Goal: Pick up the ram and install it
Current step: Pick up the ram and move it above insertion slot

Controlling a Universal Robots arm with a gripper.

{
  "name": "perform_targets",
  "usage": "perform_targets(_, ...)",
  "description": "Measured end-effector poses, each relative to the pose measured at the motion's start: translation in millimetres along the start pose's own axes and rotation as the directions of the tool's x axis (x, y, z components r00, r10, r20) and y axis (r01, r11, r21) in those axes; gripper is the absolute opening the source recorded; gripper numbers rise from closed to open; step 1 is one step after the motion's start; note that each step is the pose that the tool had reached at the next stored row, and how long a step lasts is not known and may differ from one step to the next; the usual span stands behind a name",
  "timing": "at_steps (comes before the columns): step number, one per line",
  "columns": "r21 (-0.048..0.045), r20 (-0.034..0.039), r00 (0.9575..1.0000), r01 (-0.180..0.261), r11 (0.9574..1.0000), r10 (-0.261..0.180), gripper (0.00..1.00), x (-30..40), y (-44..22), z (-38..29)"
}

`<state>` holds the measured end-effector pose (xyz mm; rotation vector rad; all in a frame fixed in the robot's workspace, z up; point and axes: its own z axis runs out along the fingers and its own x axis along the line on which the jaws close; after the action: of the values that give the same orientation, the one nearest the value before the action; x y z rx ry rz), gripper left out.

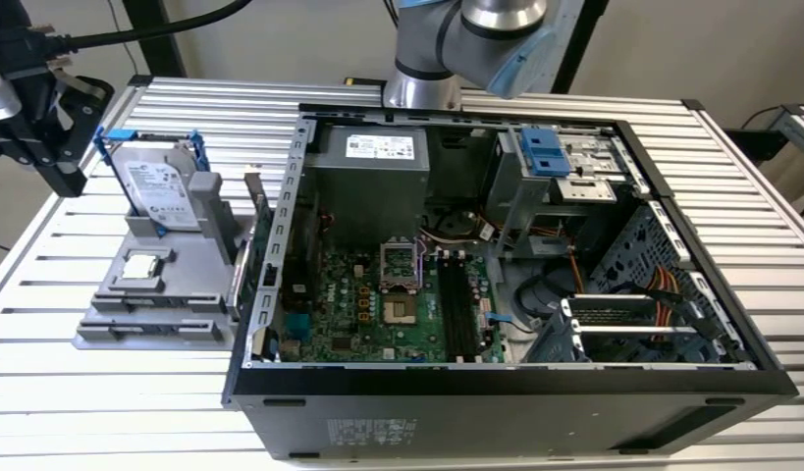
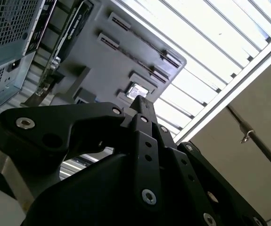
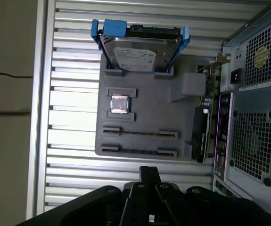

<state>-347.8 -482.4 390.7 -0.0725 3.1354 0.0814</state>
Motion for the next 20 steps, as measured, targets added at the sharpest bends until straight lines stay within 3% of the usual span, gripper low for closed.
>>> perform_targets(20, -0.0001, -0.0015, 0.9997, 0.026, 0.9997, -0.026, 0.00, 0.1, 0.0, -0.1)
